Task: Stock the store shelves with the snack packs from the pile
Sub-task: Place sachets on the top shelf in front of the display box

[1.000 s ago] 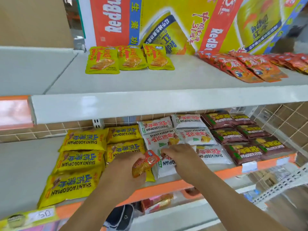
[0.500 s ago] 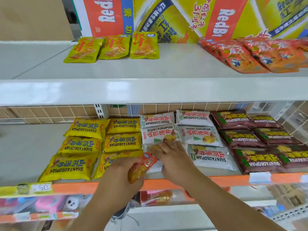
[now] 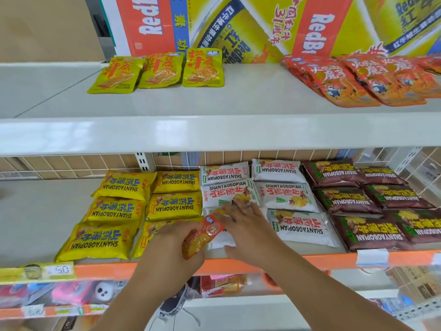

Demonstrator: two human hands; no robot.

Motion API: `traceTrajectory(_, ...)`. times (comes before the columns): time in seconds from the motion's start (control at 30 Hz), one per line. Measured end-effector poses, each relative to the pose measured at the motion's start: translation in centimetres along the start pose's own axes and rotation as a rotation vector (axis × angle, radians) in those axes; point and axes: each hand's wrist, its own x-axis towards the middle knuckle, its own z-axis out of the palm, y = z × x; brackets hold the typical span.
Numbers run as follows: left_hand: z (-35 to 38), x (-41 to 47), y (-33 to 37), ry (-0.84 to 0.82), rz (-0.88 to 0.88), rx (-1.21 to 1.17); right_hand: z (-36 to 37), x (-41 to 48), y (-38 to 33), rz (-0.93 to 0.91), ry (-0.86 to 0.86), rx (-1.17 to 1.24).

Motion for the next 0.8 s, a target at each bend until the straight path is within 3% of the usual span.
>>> traceTrajectory(0.23,-1.6,-0.3,1.1,0.022,0.039,0.009,-3.3,-0.8,0.0,0.038,0.027,0.12)
traceTrajectory(0.6,-10.1,-2.3,8.7,0.215,0.248,0.027,-14.4,-4.4,-1.1,-0.126,0.328,0.275)
traceTrajectory(0.8,-15.6,-2.1,14.7,0.426,0.387,-0.049,-22.6,-8.4,-1.3,-0.201,0.529,0.266)
